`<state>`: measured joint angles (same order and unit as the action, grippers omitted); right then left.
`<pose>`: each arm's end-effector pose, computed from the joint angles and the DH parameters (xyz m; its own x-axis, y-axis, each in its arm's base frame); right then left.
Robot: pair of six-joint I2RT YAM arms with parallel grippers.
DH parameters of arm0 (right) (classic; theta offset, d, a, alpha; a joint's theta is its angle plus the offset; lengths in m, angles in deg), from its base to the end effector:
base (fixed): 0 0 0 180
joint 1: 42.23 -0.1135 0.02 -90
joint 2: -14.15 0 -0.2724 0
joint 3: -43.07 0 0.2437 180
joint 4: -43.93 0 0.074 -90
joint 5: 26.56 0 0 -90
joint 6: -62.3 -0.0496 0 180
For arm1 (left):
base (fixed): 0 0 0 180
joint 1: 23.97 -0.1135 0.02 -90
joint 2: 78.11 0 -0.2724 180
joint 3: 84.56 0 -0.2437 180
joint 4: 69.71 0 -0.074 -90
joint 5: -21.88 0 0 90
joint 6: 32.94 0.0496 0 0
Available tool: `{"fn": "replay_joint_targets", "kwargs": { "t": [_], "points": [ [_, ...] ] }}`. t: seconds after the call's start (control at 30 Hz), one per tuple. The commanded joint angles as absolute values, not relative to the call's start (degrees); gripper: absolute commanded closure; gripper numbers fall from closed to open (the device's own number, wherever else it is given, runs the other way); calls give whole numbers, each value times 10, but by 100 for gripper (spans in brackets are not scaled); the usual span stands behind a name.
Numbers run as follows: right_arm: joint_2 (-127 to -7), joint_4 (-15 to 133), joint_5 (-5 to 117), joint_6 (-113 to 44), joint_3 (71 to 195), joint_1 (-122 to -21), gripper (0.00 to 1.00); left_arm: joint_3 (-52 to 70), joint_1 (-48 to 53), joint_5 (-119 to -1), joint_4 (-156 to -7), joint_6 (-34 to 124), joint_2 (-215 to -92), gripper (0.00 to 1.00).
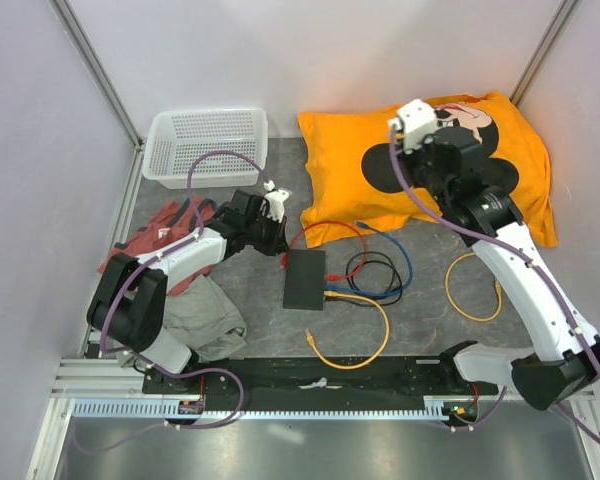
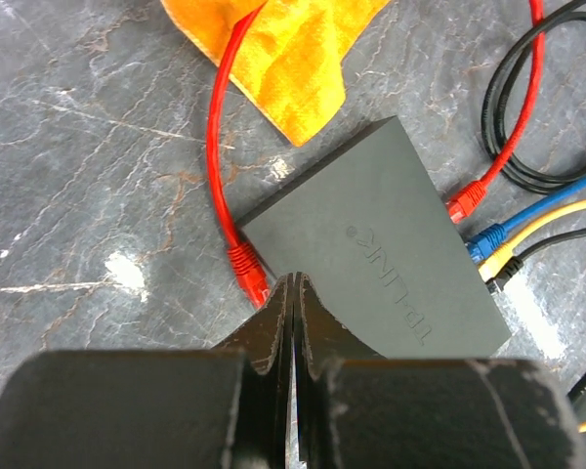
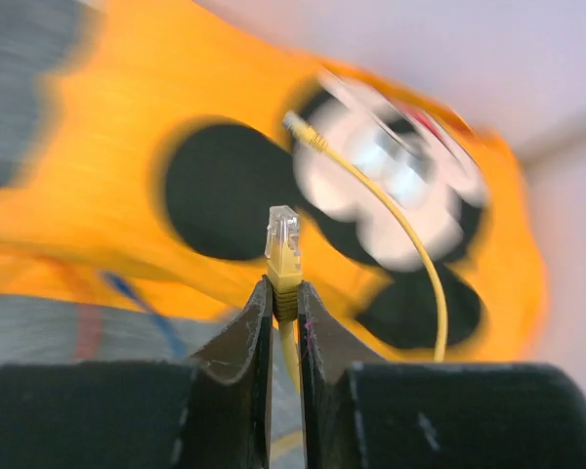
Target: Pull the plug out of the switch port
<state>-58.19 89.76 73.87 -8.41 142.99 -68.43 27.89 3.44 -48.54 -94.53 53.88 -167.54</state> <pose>0.2462 0.1111 0.4474 -0.1727 -0.4471 -0.8777 -0.3571 0.8589 -0.3672 0.2820 -0.1649 0.2072 -0.6805 0.2940 -0.6712 0.6009 0.7481 -0.2816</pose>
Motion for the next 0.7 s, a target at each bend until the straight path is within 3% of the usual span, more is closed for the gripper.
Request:
{"fn": "replay_joint_targets", "kwargs": {
  "t": [0.0,0.33,0.5,0.67],
  "points": [
    [-530,838,925,-79,1356,-580,100,270,34,-452,-928,522,-1686,98],
    [-418,991,925,-36,1146,-553,100,243,34,-434,-926,506,-1722,98],
    [-382,983,917,41,988,-553,100,241,34,-431,-933,503,-1720,99],
    [-389,934,912,56,913,-552,100,260,34,-421,-936,499,-1704,98]
  ]
}}
